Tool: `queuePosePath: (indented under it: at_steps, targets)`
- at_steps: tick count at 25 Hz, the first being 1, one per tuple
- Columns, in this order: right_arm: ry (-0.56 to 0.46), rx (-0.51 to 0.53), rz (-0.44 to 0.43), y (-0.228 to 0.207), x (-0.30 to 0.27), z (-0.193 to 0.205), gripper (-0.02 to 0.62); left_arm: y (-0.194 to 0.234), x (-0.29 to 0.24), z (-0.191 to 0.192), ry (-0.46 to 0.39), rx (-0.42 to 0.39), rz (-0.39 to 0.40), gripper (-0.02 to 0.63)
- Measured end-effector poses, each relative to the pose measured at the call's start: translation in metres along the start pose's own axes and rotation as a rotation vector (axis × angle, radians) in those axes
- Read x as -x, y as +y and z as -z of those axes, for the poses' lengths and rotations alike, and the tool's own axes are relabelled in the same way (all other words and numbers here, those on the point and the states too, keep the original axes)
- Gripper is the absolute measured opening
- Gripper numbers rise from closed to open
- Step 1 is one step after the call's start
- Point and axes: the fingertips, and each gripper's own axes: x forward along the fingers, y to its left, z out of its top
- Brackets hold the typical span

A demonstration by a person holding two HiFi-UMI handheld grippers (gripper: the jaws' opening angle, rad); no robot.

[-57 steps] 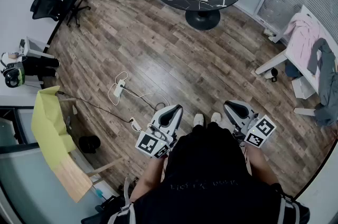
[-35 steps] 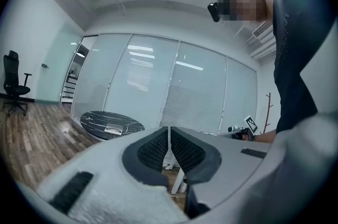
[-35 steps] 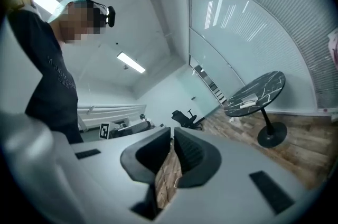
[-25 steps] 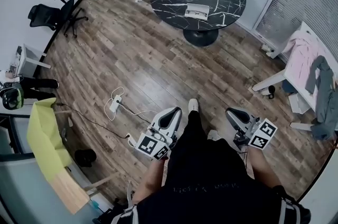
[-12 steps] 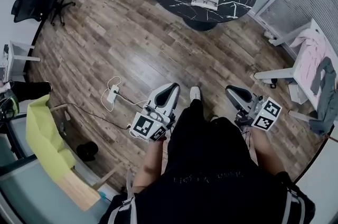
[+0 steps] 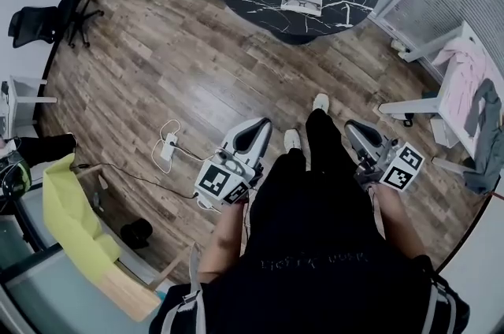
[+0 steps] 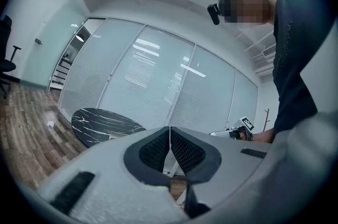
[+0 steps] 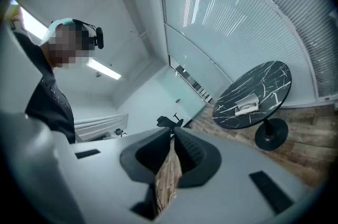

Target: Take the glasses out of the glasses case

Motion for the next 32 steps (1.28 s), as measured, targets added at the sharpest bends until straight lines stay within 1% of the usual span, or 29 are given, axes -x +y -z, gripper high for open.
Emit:
queuePosePath:
  at_steps: [3, 5, 10, 12, 16, 20, 24, 28, 30, 32]
  targets:
    - [-0.012, -0.013, -0.009, -0.015, -0.005, -0.003, 0.04, -0.003, -0.014, -0.002, 0.023, -0.043, 0.03, 0.02]
    - [-0.014, -0.021, -0.02, -0.024, -0.011, -0.006, 0.04, -0.001, -0.021, -0.003, 0.039, -0.066, 0.032, 0.02]
    - [-0.014, -0.03, -0.059, -0.038, -0.031, -0.023, 0.04, 0.012, -0.04, -0.019, 0.016, -0.04, 0.028, 0.02]
    - [-0.013, -0.034, -0.068, -0.045, -0.037, -0.029, 0.04, 0.019, -0.051, -0.022, 0.026, -0.041, 0.026, 0.02]
    - [-0.003, -0.074, -0.055, -0.067, -0.043, -0.033, 0.04, 0.029, -0.075, -0.024, 0.041, -0.035, 0.023, 0.02]
    - [-0.003, -0.105, -0.051, -0.087, -0.053, -0.047, 0.04, 0.038, -0.099, -0.028, 0.06, -0.037, 0.036, 0.02]
    - [0.044, -0.05, -0.043, -0.104, -0.066, -0.06, 0.04, 0.05, -0.121, -0.032, 0.061, -0.031, 0.028, 0.02]
    - [0.058, -0.037, -0.067, -0.117, -0.079, -0.078, 0.04, 0.066, -0.145, -0.035, 0.059, -0.019, 0.024, 0.02]
    - [0.065, -0.027, -0.063, -0.127, -0.083, -0.086, 0.04, 0.073, -0.159, -0.037, 0.056, -0.021, 0.028, 0.02]
    - [0.063, -0.037, -0.066, -0.139, -0.087, -0.095, 0.04, 0.082, -0.175, -0.04, 0.053, -0.019, 0.026, 0.02]
